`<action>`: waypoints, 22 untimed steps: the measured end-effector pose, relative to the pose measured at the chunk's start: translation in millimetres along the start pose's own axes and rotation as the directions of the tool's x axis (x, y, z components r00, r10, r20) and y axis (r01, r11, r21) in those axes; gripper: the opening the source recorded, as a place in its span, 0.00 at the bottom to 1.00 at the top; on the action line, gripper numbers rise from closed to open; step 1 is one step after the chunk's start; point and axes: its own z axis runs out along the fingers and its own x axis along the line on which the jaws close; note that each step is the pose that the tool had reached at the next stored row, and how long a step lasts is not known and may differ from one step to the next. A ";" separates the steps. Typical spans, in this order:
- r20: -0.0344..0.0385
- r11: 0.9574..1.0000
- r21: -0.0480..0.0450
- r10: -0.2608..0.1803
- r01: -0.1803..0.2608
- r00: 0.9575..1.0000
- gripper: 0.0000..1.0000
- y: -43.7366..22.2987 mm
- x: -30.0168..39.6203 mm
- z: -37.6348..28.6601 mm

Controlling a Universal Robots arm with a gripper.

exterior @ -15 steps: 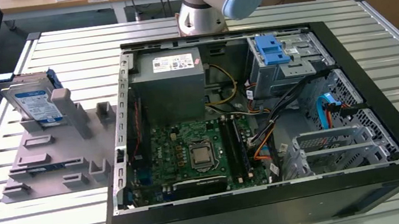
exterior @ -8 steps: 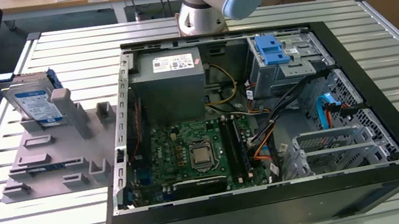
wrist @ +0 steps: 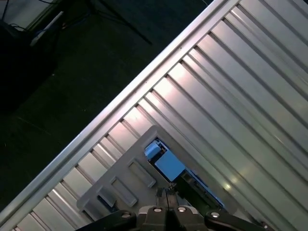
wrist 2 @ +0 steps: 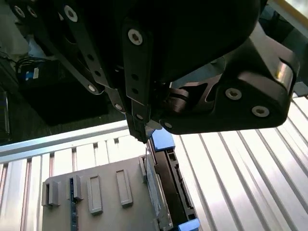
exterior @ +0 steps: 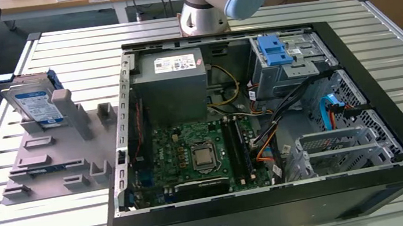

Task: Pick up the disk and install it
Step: 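Pick up the disk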

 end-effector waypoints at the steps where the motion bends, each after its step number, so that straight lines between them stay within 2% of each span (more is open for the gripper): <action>1: -0.001 1.000 0.000 -0.013 0.013 1.000 0.11 0.0 0.0 0.1; 5: -0.003 0.998 0.000 -0.061 0.061 0.998 0.11 0.0 0.0 0.1; 10: -0.006 0.994 -0.001 -0.114 0.114 0.994 0.11 0.0 0.0 0.1; 17: -0.009 0.983 -0.001 -0.182 0.182 0.983 0.11 0.0 0.0 0.2; 22: -0.012 0.973 -0.002 -0.229 0.229 0.973 0.11 0.0 0.0 0.2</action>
